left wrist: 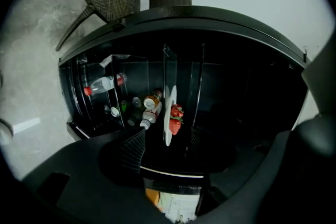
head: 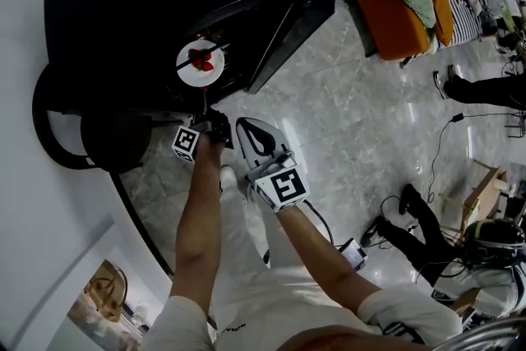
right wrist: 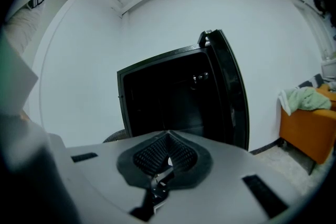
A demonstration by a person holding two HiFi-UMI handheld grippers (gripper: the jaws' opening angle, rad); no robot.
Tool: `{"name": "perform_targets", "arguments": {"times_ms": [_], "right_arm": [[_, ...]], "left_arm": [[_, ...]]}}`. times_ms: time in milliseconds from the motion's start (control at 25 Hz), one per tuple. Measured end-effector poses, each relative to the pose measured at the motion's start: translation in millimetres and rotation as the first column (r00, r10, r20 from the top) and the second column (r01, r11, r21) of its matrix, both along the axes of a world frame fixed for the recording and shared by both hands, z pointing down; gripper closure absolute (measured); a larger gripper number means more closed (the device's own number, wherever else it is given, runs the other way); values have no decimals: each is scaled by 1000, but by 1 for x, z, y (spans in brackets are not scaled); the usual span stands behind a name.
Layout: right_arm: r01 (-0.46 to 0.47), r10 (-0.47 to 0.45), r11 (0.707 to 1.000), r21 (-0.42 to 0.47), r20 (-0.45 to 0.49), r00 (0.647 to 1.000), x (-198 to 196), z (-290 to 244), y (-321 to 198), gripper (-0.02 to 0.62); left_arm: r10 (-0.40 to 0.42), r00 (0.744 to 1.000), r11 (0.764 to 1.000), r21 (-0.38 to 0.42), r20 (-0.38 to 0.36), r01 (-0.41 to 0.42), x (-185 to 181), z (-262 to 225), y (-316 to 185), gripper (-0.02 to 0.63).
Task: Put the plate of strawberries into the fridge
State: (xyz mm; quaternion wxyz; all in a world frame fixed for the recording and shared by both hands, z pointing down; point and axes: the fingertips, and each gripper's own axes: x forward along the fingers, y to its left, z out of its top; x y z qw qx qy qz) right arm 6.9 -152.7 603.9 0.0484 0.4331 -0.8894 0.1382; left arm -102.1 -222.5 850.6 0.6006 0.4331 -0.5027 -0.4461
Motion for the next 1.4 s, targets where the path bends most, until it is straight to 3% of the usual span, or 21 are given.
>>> {"name": "perform_targets", "arguments": {"times_ms": [360,520,600,1000,1400], "right_arm": [[-18,18,1000,2,-5,1000,2,-5,3,583],[-22,22,1000,11,-6,1000,2,-10,2,583],[-27,27,1000,13,-7,1000,2,-12,2,583],[-63,63,998,-4,-1,998,-1,-36,7,583],[-75,75,997,-24,4,997,4,-86,20,583]], "left_arm": [[8,1000,998,62,-3,-8,17,-36,10,367],[18,1000,992,126,19,-20,22,-64,19,553],[19,1000,987,157,19,-22,25,-77,24,603],[39,998,973,227,45,-48,22,-142,39,606],[124,974,949,264,189,-172,25,-234,82,606]]}}
